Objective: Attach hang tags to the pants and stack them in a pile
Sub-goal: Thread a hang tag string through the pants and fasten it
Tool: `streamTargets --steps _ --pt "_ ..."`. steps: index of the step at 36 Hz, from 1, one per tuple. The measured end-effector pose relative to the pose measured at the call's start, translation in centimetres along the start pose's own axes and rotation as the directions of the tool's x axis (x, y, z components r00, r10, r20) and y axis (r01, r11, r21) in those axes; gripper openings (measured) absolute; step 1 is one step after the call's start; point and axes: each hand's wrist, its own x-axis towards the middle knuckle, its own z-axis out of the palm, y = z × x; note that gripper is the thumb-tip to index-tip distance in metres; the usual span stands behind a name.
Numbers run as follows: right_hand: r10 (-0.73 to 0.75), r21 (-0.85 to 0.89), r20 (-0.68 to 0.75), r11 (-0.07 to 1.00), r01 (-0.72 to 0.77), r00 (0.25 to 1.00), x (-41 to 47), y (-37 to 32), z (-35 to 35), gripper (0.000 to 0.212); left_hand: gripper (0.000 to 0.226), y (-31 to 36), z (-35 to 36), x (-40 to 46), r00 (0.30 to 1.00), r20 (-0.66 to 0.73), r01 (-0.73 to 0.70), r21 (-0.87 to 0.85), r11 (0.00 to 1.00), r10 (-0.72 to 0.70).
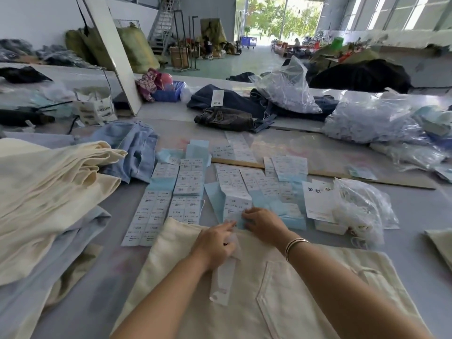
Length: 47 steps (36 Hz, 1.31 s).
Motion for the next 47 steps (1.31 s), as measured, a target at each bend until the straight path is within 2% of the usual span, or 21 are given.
streamTargets --steps 2,4,9,11,13,15,17,19,22,27,31,33,35,40,44,47 --pt "-0.038 -0.053 -0.024 0.998 0.036 0.999 0.0 0.0 -0.1 0.033 0.066 0.0 0.0 0.3 0.999 0.039 -0.010 0.058 0.998 0.008" --pt "-0.067 -0.106 -0.056 0.993 0.061 0.996 0.0 -0.1 0.0 0.031 0.064 0.2 0.1 0.6 0.999 0.053 0.000 0.092 0.996 -0.005" --pt "-0.080 -0.172 -0.168 0.984 0.050 0.983 0.4 -0.8 1.0 0.031 0.070 0.6 0.1 0.7 0.998 0.028 0.058 0.042 0.997 -0.059" --pt "-0.027 -0.113 -0.197 0.994 0.004 0.980 0.8 -1.0 1.1 0.027 0.072 0.6 0.2 0.5 0.997 0.015 0.070 0.001 0.998 -0.070" --pt "0.028 0.023 -0.197 0.999 -0.024 0.980 1.1 -0.8 1.1 0.023 0.071 0.4 0.3 0.3 0.998 -0.003 0.067 -0.013 0.998 -0.067" --pt "0.053 0.170 -0.159 0.985 -0.026 0.986 1.4 -0.2 0.8 0.023 0.059 0.2 0.6 0.3 0.998 -0.032 0.052 -0.019 0.998 -0.053" --pt "0.045 0.240 -0.116 0.971 -0.016 0.992 1.5 0.4 0.5 0.028 0.062 0.2 0.5 0.2 0.998 -0.038 0.052 -0.031 0.998 -0.054" --pt "0.011 0.181 -0.062 0.983 0.001 0.998 1.4 1.0 0.4 0.033 0.068 0.2 0.4 0.2 0.998 -0.029 0.055 -0.052 0.997 -0.056" --pt "-0.027 0.039 0.005 0.999 0.026 1.000 1.1 1.4 0.6 0.039 0.067 0.3 0.3 0.0 0.998 -0.026 0.060 -0.096 0.994 -0.063" --pt "-0.099 -0.050 -0.031 0.994 0.097 0.995 1.3 1.2 0.2 0.035 0.064 0.3 0.2 -0.2 0.995 -0.065 0.062 -0.129 0.990 -0.070" --pt "-0.208 -0.357 -0.090 0.920 0.163 0.974 1.2 0.2 0.2 0.025 0.059 0.5 0.2 -0.3 0.995 -0.080 0.046 -0.134 0.990 -0.057" --pt "-0.237 -0.407 -0.113 0.897 0.172 0.965 1.3 0.0 0.5 0.024 0.058 0.4 0.3 -0.3 0.997 -0.064 0.043 -0.110 0.993 -0.050" --pt "-0.218 -0.354 -0.121 0.921 0.163 0.968 1.4 -0.1 0.4 0.026 0.059 0.3 0.4 -0.2 0.998 -0.055 0.030 -0.072 0.997 -0.034" --pt "-0.108 0.031 -0.040 0.994 0.109 0.993 1.7 1.0 0.4 0.031 0.065 0.1 0.7 0.0 0.998 -0.069 0.005 -0.004 1.000 -0.005" --pt "-0.089 0.055 0.004 0.995 0.088 0.996 2.1 1.7 1.0 0.032 0.065 0.1 0.9 0.1 0.995 -0.098 -0.017 -0.008 1.000 0.016" --pt "-0.054 0.140 -0.035 0.988 0.058 0.998 2.4 1.7 1.0 0.030 0.063 0.0 0.9 0.0 0.992 -0.127 -0.018 -0.037 0.999 0.013"
